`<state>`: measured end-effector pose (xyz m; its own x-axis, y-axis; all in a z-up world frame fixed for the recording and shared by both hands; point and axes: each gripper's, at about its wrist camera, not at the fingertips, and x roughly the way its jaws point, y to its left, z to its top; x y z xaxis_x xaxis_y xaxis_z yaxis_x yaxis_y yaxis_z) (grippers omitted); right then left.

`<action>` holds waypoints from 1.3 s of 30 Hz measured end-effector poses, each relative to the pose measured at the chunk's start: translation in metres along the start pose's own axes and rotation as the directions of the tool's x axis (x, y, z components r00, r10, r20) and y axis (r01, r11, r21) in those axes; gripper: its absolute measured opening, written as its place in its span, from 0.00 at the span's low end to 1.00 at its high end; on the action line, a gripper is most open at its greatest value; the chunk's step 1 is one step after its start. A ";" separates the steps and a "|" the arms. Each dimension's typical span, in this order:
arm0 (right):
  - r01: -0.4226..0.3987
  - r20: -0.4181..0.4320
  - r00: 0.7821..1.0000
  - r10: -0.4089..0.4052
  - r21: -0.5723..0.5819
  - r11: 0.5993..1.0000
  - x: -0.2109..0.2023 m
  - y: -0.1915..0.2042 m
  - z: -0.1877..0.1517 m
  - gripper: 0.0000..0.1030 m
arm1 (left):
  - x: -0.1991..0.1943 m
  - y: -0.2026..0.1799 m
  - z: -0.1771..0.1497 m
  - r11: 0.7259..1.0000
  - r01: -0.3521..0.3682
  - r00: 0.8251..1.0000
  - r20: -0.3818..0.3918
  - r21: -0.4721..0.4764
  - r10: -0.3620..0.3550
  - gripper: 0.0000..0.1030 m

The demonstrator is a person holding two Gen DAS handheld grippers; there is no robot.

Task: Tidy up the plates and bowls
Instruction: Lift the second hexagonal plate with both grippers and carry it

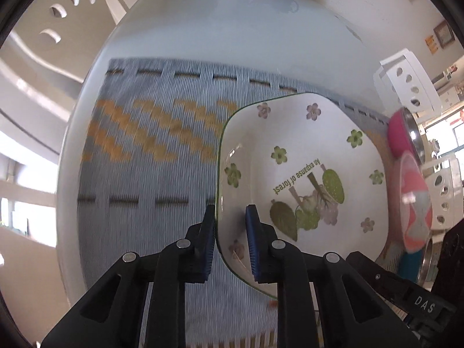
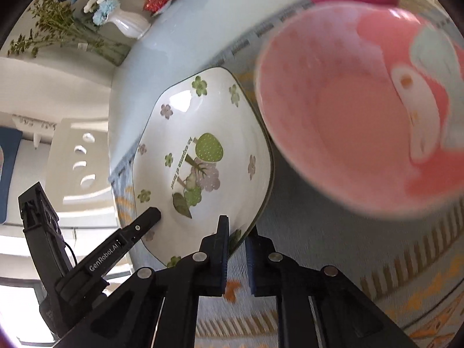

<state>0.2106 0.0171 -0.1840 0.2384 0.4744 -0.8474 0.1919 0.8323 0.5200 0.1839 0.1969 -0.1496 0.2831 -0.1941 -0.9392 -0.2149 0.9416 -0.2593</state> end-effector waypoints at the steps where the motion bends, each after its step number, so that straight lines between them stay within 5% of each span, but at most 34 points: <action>1: -0.016 -0.024 1.000 0.016 0.021 1.000 -0.001 -0.007 -0.007 0.09 | -0.002 0.001 -0.006 1.000 -0.001 1.000 -0.004 0.004 0.001 0.16; 9: -0.052 -0.133 0.989 0.062 0.083 0.995 -0.018 -0.037 -0.052 0.09 | -0.017 0.003 -0.058 0.998 0.053 0.998 -0.030 -0.017 -0.054 0.16; 14: -0.024 -0.181 0.983 0.034 0.058 0.998 -0.018 -0.058 -0.048 0.12 | -0.012 0.003 -0.057 0.997 0.076 0.997 -0.032 -0.015 -0.076 0.16; 19: 0.005 -0.143 0.990 -0.008 -0.021 1.000 -0.025 -0.059 -0.010 0.19 | 0.001 0.003 -0.033 0.993 0.111 0.993 -0.027 -0.039 -0.112 0.18; 23: 0.004 -0.226 0.973 -0.034 -0.131 0.991 -0.005 -0.055 0.003 0.22 | 0.003 -0.001 -0.032 0.994 0.106 0.994 -0.025 -0.023 -0.107 0.18; 28: -0.096 -0.279 0.960 0.032 -0.220 0.971 0.005 -0.045 0.005 0.22 | 0.001 -0.005 -0.033 0.996 0.087 0.996 -0.034 -0.014 -0.088 0.18; 32: -0.033 -0.251 0.966 -0.065 -0.367 0.930 0.004 -0.028 -0.006 0.22 | -0.004 -0.006 -0.039 0.998 0.064 0.998 -0.028 0.006 -0.064 0.18; 39: -0.101 -0.282 0.959 -0.019 -0.405 0.909 -0.007 -0.033 -0.025 0.22 | -0.026 -0.014 -0.062 0.998 0.038 0.999 -0.015 0.054 -0.037 0.18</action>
<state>0.1792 -0.0066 -0.1982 -0.0437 0.5203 -0.8529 -0.2357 0.8242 0.5149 0.1215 0.1715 -0.1351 0.2767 -0.2331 -0.9322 -0.1530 0.9471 -0.2822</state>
